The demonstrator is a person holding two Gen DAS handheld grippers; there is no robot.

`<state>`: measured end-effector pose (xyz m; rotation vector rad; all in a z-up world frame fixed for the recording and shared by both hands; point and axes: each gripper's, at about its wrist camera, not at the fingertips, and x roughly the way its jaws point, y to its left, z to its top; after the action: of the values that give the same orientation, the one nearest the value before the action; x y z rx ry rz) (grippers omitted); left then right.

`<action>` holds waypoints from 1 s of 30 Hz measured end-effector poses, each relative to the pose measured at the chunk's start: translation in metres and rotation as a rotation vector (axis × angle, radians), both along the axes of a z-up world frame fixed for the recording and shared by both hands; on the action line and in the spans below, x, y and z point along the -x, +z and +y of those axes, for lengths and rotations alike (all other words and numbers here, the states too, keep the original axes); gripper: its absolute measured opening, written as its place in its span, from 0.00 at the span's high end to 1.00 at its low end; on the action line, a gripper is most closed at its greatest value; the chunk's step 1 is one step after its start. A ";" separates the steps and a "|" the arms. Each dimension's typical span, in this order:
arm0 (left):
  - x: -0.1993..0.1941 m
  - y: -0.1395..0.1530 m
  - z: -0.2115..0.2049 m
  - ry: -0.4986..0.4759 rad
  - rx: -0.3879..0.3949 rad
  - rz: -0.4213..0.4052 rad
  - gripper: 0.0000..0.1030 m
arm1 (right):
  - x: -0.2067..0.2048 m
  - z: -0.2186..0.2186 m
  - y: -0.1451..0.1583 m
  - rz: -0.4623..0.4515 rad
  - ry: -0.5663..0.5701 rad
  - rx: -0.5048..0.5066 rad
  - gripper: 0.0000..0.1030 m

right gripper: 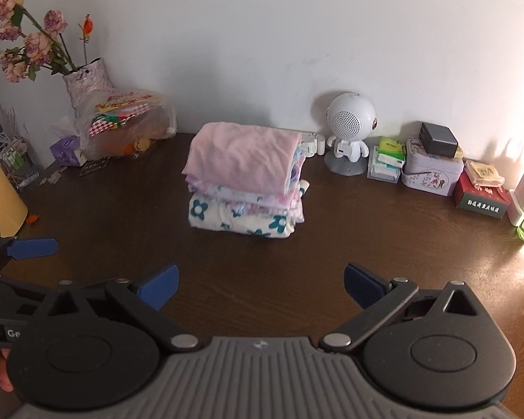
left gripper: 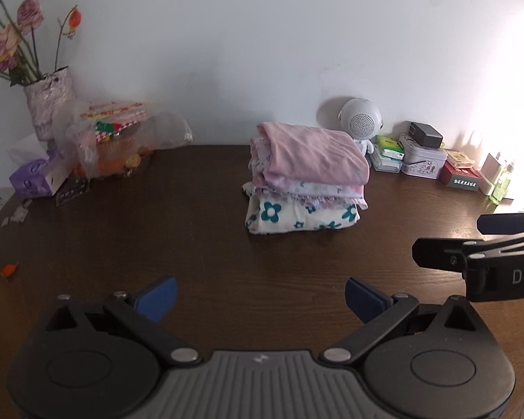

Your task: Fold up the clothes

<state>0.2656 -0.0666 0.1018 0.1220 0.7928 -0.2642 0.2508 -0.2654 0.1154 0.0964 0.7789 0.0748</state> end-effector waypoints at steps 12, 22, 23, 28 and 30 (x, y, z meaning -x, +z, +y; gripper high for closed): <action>0.082 -0.019 0.027 -0.009 0.055 -0.051 0.00 | 0.081 0.025 -0.015 -0.065 0.025 -0.004 0.00; 0.162 -0.030 0.039 -0.032 0.053 -0.121 0.00 | 0.157 0.046 -0.024 -0.139 0.053 0.047 0.00; 0.169 -0.031 0.040 -0.034 0.060 -0.125 0.00 | 0.164 0.047 -0.025 -0.144 0.056 0.051 0.00; 0.205 -0.036 0.045 -0.026 0.082 -0.142 0.00 | 0.200 0.049 -0.028 -0.178 0.063 0.039 0.00; 0.219 -0.037 0.045 -0.029 0.070 -0.157 0.00 | 0.213 0.049 -0.031 -0.186 0.059 0.035 0.00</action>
<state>0.0468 -0.0218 0.0644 0.0867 0.6256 -0.3059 0.0379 -0.2169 0.0844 0.0327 0.5972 0.1238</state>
